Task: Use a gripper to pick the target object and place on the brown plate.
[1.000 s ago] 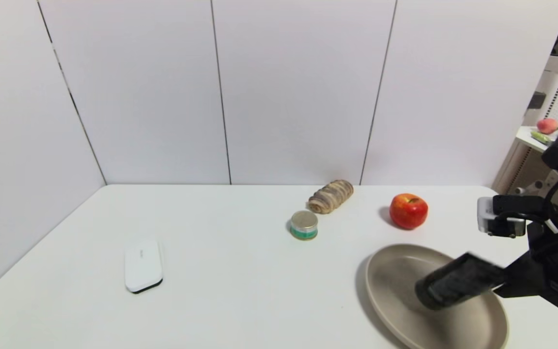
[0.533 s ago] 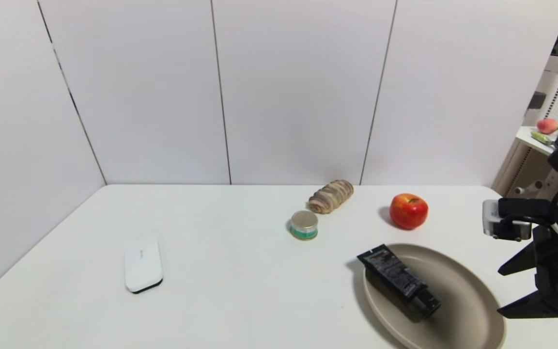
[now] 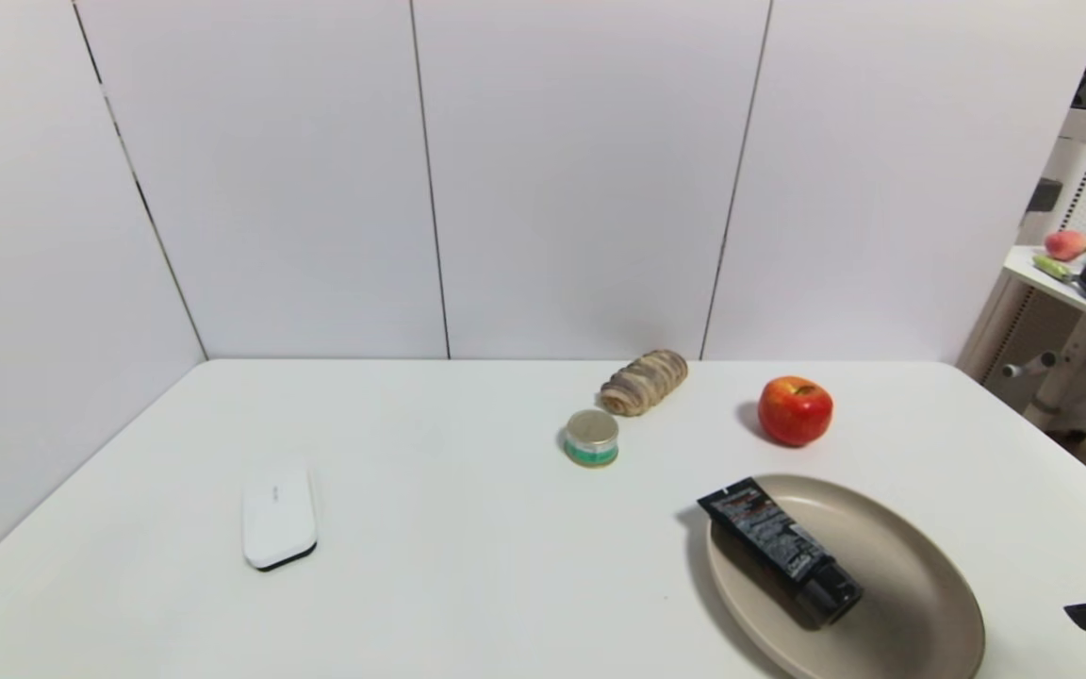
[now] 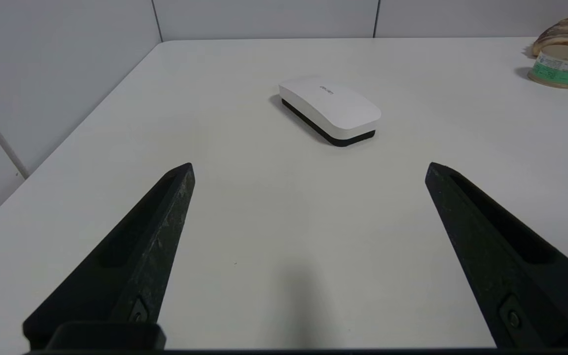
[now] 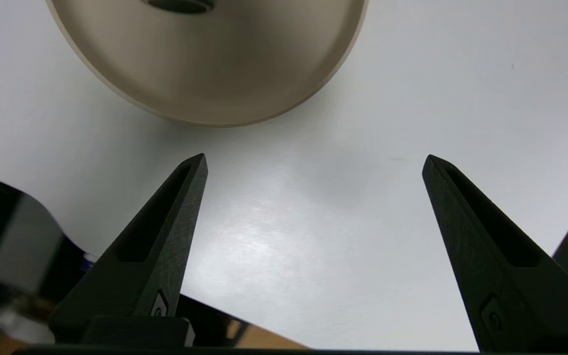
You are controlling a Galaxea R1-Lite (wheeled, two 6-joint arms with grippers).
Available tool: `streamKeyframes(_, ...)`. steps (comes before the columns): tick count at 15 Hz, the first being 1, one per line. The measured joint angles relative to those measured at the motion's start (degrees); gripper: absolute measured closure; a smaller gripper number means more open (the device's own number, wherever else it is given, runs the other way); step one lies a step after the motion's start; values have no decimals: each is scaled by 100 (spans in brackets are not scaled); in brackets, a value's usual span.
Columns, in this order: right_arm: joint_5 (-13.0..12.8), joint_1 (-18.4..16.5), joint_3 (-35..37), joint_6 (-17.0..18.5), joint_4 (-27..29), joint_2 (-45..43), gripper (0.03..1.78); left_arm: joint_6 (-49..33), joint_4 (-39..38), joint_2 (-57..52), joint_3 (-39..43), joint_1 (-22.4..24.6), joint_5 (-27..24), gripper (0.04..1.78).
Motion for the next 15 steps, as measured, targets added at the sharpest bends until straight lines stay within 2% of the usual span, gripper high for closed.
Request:
streamKeyframes(2, -60, -44, 324, 918, -229, -645, 25, -2, 0, 0, 0, 2, 2, 13)
streamKeyframes(4, -132, -63, 1028, 1503, -755, -1464, 22, -2, -2, 0, 0, 2, 0, 13)
streamKeyframes(5, -171, -66, 1460, 1660, -1111, -1921, 20, -2, 0, 0, 0, 0, -2, 13)
streamKeyframes(9, -540, -44, 3630, 1974, -2773, -3862, 16, 0, -2, 0, 0, 0, 0, 13)
streamKeyframes(12, -735, -11, 5231, 2165, -4369, -4658, 14, 0, 0, 0, 0, 0, 2, 13)
streamKeyframes(13, -780, 1, 5506, 2225, -4936, -4804, 14, 0, 0, 0, 0, 0, 0, 13)
streamKeyframes(14, -853, 83, 5628, 2261, -5233, -4918, 13, -2, -2, 0, 0, 0, 0, 13)
streamKeyframes(15, -928, 290, 5692, 2286, -5294, -5025, 13, -2, -2, 0, 0, 0, 0, 13)
